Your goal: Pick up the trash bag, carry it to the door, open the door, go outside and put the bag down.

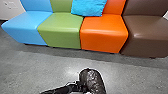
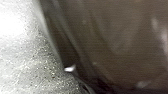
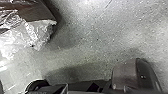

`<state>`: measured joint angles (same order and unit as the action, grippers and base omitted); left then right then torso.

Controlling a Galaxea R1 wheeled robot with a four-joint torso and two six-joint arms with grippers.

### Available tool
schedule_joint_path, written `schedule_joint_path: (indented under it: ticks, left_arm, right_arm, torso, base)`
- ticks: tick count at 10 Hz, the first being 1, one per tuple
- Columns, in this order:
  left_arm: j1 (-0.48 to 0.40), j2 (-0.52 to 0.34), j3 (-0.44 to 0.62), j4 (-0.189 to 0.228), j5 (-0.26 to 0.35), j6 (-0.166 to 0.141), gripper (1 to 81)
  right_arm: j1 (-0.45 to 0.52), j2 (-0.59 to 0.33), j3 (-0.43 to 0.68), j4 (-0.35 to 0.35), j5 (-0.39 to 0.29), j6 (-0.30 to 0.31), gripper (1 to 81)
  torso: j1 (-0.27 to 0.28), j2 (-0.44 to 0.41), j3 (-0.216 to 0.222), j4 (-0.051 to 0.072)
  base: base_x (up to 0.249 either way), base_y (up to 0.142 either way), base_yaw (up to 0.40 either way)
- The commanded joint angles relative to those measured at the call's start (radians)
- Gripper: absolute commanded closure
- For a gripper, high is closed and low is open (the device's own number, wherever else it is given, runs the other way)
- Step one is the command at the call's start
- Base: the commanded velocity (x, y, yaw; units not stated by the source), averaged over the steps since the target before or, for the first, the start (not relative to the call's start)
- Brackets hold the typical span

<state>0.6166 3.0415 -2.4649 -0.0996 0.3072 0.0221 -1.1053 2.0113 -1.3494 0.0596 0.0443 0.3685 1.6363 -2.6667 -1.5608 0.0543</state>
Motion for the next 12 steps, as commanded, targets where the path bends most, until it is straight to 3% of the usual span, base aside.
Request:
schedule_joint_path:
  ticks: [1,12]
  left_arm:
    - [-0.097,-0.004,0.018,0.003,0.066,-0.002,81.1]
    - [-0.100,-0.029,0.057,0.000,0.066,-0.004,81.1]
  right_arm:
    - [0.040,-0.055,0.021,0.008,-0.063,0.004,1.0]
    - [0.037,-0.052,0.017,0.008,-0.060,0.004,1.0]
  torso:
    - [0.000,0.000,0.000,0.000]
    - [0.000,0.000,0.000,0.000]
  base:
    - [0.000,0.000,0.000]
    - [0.000,0.000,0.000]
